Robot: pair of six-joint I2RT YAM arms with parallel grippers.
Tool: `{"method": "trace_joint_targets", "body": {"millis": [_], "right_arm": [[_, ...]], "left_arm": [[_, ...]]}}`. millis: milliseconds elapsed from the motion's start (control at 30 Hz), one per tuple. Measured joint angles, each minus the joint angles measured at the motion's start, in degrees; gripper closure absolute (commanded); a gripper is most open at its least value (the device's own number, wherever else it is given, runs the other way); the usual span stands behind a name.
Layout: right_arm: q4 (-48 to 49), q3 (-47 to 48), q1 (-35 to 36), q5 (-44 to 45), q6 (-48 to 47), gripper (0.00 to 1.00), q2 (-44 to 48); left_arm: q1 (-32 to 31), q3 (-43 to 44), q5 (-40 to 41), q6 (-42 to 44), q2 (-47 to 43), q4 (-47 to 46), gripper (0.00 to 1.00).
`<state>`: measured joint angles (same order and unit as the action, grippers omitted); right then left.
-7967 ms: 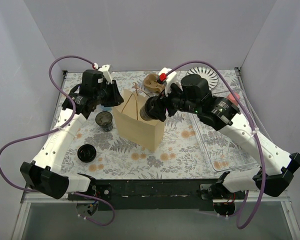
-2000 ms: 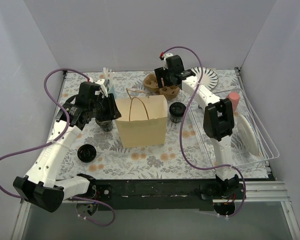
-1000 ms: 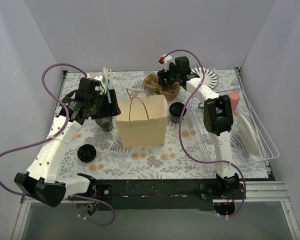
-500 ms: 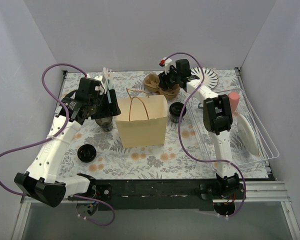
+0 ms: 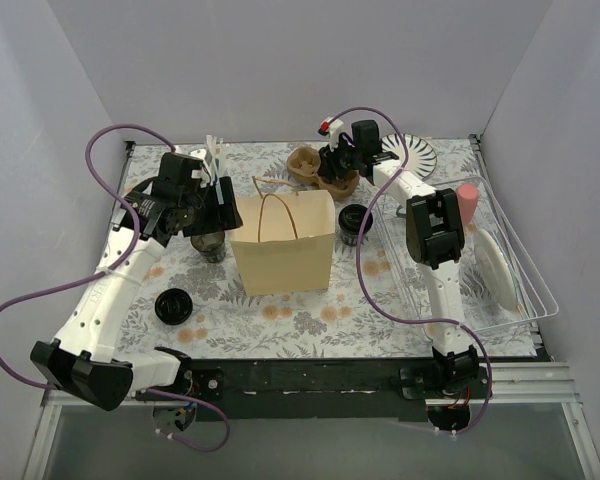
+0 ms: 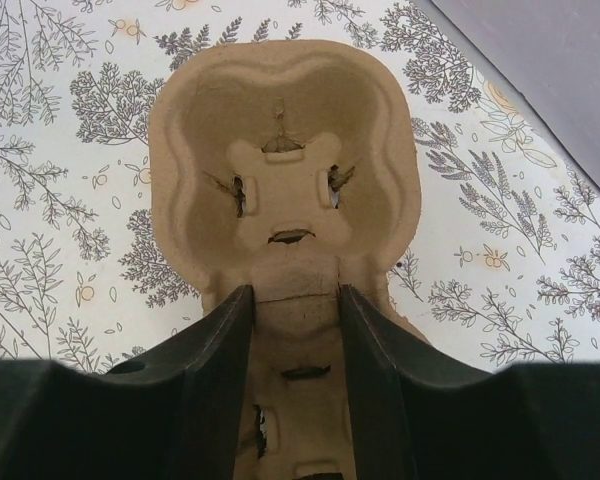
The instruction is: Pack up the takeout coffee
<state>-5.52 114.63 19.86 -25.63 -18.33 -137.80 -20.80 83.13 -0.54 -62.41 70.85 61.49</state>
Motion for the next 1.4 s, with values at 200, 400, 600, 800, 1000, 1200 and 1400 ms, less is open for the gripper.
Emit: {"method": "trace_joint_targets", "body": {"millis": [200, 400, 600, 800, 1000, 1200, 1400], "right_arm": [[0.15, 0.0, -0.39, -0.07, 0.2, 0.59, 0.02], [0.11, 0.0, -0.87, -0.02, 0.83, 0.59, 0.15], [-0.09, 0.0, -1.22, 1.42, 2.51, 0.59, 1.29], [0.7, -0.17, -1.27, 3.39, 5.92, 0.59, 4.39], [0.83, 0.28, -1.4, 4.09, 8.17, 0.6, 8.22], [-3.52, 1.75, -1.51, 2.8, 11.08, 0.61, 16.39], [-7.5, -3.45, -1.36, -1.4, 13.55, 0.61, 35.67]], "left_arm": [[0.0, 2.25, 0.31, -0.48, 1.4, 0.28, 0.3], [0.0, 3.15, 1.29, -1.84, 1.95, 0.17, 0.3], [0.0, 3.15, 2.27, -2.82, 1.84, -0.09, 0.3], [0.0, 3.15, 2.97, -2.97, 1.75, -0.17, 0.3], [0.0, 3.39, 3.72, -3.82, 1.75, 0.07, 0.3], [0.0, 6.88, 4.68, -7.32, 1.81, 1.53, 0.32], [0.0, 7.65, 5.73, -10.91, 1.95, 3.02, 0.37]]}}
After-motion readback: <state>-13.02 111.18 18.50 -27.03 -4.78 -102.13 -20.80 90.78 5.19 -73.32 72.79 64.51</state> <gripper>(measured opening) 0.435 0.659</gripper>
